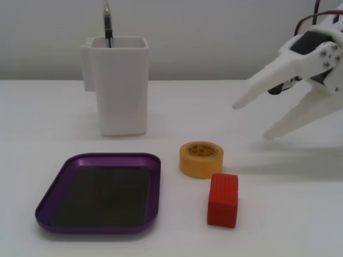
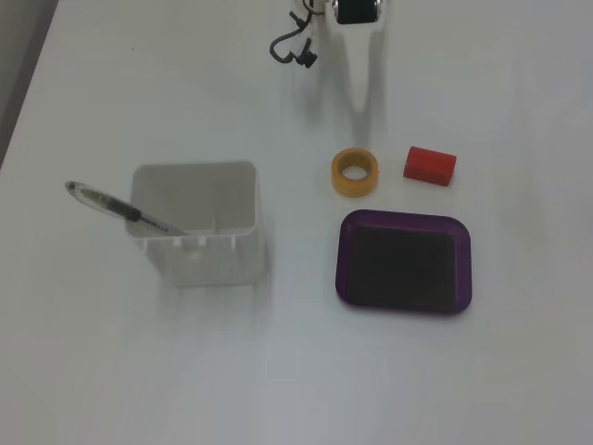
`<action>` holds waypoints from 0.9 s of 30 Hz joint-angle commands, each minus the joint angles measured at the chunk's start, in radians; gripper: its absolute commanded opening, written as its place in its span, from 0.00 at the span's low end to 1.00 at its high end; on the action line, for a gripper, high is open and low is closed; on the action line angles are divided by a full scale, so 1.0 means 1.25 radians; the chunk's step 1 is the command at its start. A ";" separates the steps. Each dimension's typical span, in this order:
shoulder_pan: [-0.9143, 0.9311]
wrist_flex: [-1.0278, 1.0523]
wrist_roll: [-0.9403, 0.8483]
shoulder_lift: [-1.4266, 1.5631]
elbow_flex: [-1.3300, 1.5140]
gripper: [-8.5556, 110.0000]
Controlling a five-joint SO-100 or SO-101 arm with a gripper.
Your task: Remove the yellow tape from the box.
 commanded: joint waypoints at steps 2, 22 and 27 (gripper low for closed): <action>0.001 0.013 0.011 0.038 0.055 0.22; -0.007 0.022 0.088 0.038 0.066 0.07; -0.007 0.022 0.088 0.038 0.066 0.07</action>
